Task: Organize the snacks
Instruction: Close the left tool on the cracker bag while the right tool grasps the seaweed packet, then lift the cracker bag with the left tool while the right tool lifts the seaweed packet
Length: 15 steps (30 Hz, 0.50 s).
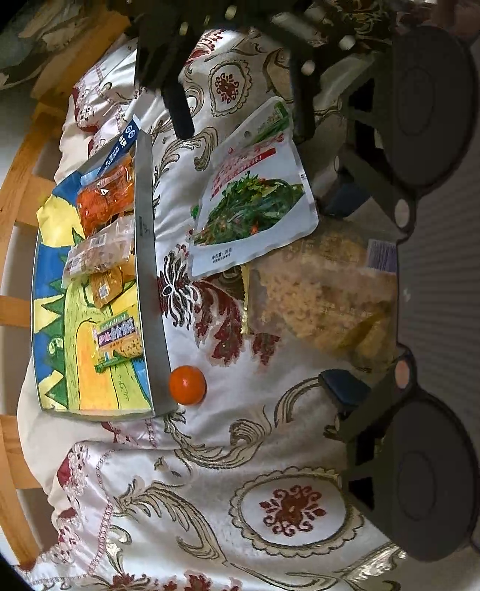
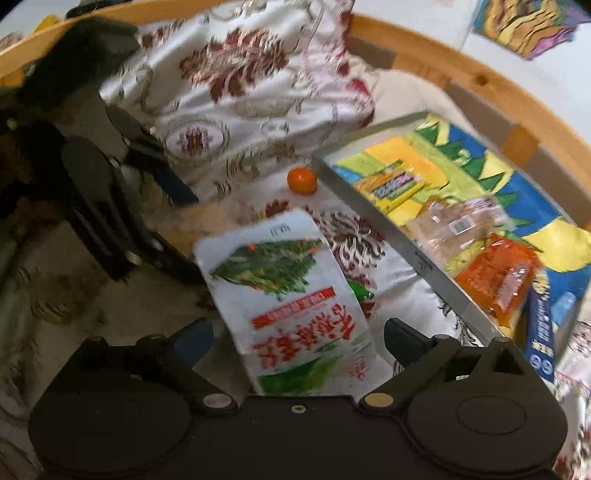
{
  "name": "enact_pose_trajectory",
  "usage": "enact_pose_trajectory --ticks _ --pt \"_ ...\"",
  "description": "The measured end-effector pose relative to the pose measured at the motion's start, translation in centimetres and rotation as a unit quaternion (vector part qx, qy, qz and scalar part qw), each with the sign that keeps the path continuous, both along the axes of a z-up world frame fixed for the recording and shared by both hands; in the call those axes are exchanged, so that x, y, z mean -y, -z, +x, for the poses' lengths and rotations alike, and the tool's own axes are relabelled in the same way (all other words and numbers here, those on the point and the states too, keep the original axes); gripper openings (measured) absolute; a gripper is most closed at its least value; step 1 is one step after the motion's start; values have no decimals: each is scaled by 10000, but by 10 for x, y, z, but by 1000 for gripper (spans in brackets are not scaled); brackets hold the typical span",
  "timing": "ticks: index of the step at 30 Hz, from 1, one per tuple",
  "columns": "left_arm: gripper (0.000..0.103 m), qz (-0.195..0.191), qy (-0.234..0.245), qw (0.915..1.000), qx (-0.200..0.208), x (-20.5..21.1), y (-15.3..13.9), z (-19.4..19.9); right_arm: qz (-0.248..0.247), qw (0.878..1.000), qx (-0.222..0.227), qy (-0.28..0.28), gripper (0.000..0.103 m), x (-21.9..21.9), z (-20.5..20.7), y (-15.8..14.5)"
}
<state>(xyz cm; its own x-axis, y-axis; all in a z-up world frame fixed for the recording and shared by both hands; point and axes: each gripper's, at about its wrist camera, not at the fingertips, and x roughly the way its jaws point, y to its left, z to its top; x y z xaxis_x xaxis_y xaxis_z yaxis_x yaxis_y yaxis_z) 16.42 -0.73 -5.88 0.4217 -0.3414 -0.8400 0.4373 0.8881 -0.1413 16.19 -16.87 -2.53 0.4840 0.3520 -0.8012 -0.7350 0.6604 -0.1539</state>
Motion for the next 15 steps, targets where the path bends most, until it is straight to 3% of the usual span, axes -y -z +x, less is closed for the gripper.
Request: enact_pose_trajectory --ticks 7,12,15 --pt "97 113 334 9994 48 3 3 3 -182 9965 -168 -801 100 2 26 18" --pt "97 185 468 9987 79 5 4 1 -138 9931 -703 -930 100 -4 45 31" --pt "97 159 493 9986 112 4 2 2 -128 9934 -770 -843 99 -4 48 38"
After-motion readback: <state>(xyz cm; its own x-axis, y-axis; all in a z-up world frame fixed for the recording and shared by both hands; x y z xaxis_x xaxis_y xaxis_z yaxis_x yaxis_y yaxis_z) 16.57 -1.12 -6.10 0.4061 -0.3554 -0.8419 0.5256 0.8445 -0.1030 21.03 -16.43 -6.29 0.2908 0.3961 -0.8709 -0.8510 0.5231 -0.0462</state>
